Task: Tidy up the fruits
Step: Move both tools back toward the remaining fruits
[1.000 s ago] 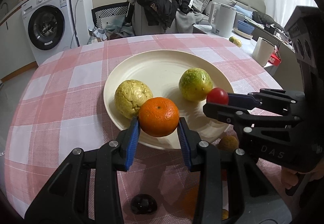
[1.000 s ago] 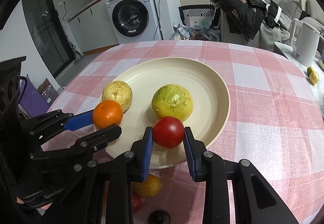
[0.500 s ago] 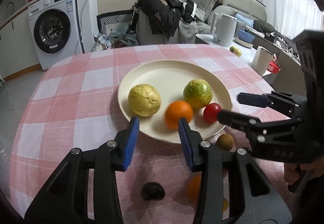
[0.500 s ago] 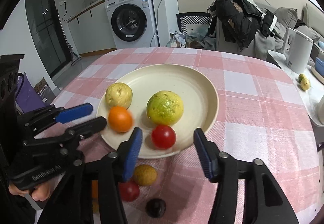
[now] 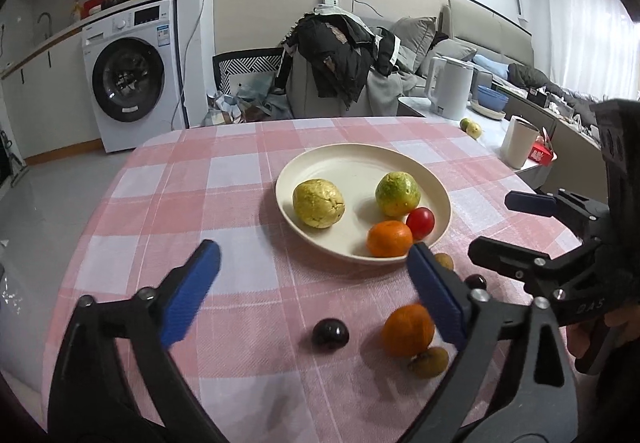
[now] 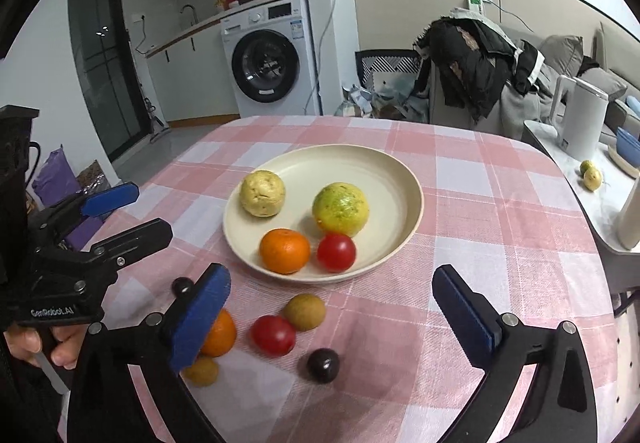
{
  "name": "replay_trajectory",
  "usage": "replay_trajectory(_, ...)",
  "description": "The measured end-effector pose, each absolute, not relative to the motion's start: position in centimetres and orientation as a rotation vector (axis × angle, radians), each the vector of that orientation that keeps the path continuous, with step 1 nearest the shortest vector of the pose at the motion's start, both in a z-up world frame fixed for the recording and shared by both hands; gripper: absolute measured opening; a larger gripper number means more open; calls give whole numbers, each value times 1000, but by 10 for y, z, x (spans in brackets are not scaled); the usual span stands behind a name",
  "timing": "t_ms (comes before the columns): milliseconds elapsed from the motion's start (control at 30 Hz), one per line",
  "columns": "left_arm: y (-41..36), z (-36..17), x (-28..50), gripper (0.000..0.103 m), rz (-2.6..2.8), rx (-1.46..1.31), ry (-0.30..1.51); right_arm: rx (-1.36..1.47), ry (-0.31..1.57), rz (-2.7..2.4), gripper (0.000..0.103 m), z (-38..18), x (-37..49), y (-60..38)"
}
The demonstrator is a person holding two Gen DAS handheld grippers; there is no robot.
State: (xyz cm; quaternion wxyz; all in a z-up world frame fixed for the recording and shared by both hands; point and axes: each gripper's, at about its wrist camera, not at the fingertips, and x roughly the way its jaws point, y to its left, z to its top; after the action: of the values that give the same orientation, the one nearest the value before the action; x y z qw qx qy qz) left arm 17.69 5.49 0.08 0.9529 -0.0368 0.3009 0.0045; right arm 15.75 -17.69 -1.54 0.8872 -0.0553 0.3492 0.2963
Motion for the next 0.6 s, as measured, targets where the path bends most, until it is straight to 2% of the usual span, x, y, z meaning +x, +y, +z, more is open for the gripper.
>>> replay_trajectory(600,69,-6,149,102,42,-99,627,-215,754,595,103,-21,143,-183)
